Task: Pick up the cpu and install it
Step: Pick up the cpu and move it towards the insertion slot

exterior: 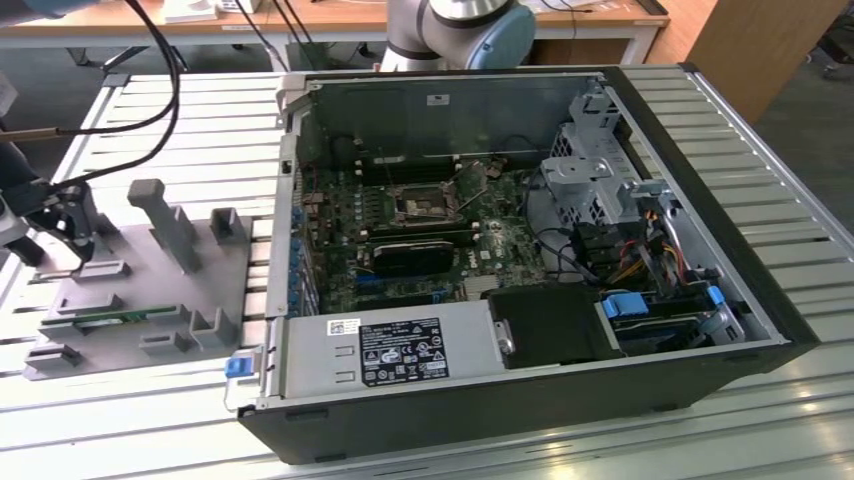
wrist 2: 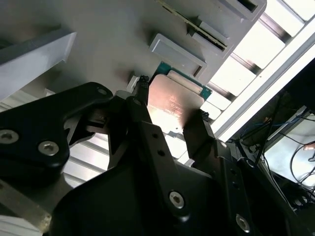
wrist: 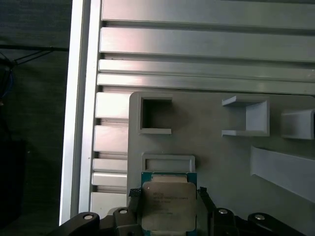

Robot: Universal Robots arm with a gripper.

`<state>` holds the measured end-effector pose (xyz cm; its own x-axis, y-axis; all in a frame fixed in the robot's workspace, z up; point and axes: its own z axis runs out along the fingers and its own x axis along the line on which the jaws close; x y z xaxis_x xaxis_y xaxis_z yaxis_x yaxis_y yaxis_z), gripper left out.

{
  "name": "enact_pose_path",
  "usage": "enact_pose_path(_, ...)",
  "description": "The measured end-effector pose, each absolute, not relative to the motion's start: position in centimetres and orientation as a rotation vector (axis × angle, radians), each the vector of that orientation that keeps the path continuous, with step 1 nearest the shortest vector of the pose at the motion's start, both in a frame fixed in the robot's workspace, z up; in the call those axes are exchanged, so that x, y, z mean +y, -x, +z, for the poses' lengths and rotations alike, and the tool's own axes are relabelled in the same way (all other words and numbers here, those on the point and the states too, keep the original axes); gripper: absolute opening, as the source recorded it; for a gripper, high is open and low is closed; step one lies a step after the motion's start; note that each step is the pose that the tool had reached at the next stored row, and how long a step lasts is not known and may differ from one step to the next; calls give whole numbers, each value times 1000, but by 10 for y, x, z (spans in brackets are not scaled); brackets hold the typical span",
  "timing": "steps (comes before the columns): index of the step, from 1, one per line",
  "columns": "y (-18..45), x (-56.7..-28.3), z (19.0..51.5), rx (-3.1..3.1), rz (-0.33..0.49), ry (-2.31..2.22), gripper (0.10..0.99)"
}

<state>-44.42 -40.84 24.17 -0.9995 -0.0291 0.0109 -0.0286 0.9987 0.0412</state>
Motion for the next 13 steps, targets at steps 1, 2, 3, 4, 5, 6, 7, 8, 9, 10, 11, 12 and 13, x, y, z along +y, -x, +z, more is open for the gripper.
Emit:
enact_pose_path(1,444,-408,242,-3129,-64,-45,533)
enact_pose_path(2,444,-408,243,-3129,-64,-45,533)
enact_pose_path(3,444,-408,243,-3129,-65,-45,533)
enact_pose_path(4,444,-408,244,-3129,-64,-45,533)
enact_pose_path(5,444,-408,244,-3129,-64,-45,533)
enact_pose_path(6,444,-408,245,-3129,-64,-45,533)
enact_pose_path(7,444,-408,246,-3129,-64,-45,533)
enact_pose_path(8,444,-408,247,-3129,-64,-45,533)
enact_pose_path(9,444,-408,249,-3129,-64,-45,533)
enact_pose_path(10,444,-408,250,-3129,-64,-45,533)
enact_pose_path(11,444,-408,251,-3129,-64,-45,533)
enact_pose_path(12,444,-408,252,-3129,-64,-45,533)
enact_pose_path(13,444,-408,253,-3129,-64,-45,533)
